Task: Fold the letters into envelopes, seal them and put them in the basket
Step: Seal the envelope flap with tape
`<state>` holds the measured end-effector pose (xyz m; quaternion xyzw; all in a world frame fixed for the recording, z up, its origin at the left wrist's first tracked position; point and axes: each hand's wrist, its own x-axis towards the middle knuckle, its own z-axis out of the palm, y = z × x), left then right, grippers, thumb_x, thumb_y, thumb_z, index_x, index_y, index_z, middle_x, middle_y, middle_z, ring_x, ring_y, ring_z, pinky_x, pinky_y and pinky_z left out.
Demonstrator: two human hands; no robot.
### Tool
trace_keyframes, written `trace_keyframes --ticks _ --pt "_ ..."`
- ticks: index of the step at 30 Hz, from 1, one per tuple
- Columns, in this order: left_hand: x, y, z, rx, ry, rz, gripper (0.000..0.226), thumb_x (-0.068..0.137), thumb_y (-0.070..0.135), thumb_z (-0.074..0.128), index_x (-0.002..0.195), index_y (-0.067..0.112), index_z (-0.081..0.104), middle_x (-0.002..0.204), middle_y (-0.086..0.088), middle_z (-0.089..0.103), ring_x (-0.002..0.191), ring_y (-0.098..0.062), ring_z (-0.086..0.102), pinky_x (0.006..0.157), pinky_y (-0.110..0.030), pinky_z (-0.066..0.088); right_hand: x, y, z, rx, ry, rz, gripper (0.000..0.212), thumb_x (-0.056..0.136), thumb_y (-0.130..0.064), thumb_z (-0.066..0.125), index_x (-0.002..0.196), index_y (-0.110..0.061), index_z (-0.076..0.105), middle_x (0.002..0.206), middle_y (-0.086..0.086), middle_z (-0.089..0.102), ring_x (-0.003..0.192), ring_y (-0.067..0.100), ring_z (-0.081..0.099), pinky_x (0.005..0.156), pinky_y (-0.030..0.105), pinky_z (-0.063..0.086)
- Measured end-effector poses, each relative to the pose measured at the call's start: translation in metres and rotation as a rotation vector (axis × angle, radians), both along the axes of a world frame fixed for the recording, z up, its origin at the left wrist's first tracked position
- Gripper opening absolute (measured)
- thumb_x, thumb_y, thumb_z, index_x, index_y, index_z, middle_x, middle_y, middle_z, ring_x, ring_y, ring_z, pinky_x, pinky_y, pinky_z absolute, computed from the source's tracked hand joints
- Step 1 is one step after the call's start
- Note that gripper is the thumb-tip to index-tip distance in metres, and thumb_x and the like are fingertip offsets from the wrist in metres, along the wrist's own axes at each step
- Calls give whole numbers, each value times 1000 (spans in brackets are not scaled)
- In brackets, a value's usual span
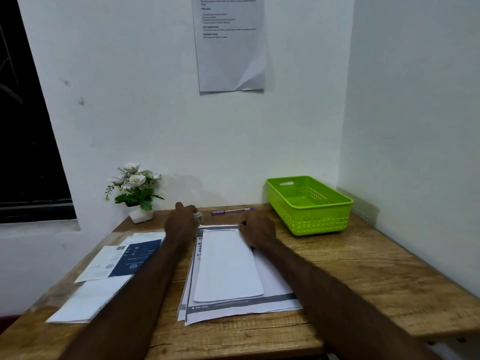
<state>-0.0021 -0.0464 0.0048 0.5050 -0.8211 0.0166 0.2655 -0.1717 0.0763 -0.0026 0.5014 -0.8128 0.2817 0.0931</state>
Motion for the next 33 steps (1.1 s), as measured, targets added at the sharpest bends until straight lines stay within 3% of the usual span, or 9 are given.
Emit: trace_keyframes --ticks 3,9,13,16,19,22,25,30,33 --pt "-2 -7 -6 -11 -28 -8 30 99 32 61 126 22 67 124 -13 56 103 -30 65 80 -35 50 -2 -2 -2 -7 18 6 25 93 -20 51 101 -14 74 108 5 73 108 27 67 81 31 51" --pt "3 -19 -6 31 65 -107 26 95 44 63 103 22 76 107 -6 71 93 -25 67 68 -29 43 -4 -5 -5 2 53 14 26 93 -19 51 102 -14 74 110 6 73 109 29 66 82 32 51" --pt "-1 -8 10 54 304 -177 25 94 42 63 96 21 76 96 -3 73 86 -22 67 68 -29 41 -8 -7 -4 -43 37 39 25 89 -28 56 92 -11 75 100 8 73 100 29 68 72 31 48" --pt "-6 9 23 98 443 -261 23 91 42 69 85 20 72 83 3 72 77 -18 67 65 -30 46 -11 -9 4 -227 -171 109 26 88 -40 63 85 -17 74 98 2 73 96 22 68 74 30 47" --pt "-9 20 31 301 585 -435 20 90 41 72 87 21 70 84 0 71 76 -20 71 53 -32 56 -6 -5 16 -426 -469 254 32 88 -46 71 109 -22 77 104 -8 75 99 11 69 88 34 56" --pt "-10 28 32 464 638 -542 22 93 36 70 97 15 70 95 -7 72 80 -19 70 50 -30 56 1 6 24 -482 -656 382 37 89 -41 75 121 -23 74 105 -12 74 86 9 71 62 39 63" --pt "-11 35 31 511 634 -609 25 94 38 69 100 13 71 95 -4 73 82 -16 70 56 -36 60 2 9 24 -488 -713 449 34 89 -34 76 120 -20 74 107 -6 75 81 12 73 50 34 60" --pt "-15 38 30 587 750 -636 24 93 35 72 102 12 72 98 -9 74 84 -19 71 65 -45 64 4 3 20 -545 -742 468 18 85 -30 81 100 -20 81 94 -2 78 80 20 76 54 41 62" --pt "-17 41 28 586 796 -648 26 91 37 74 99 12 74 98 -12 74 86 -20 71 62 -40 63 4 2 20 -568 -763 465 16 84 -29 82 97 -22 80 93 -2 78 79 20 76 58 47 63"
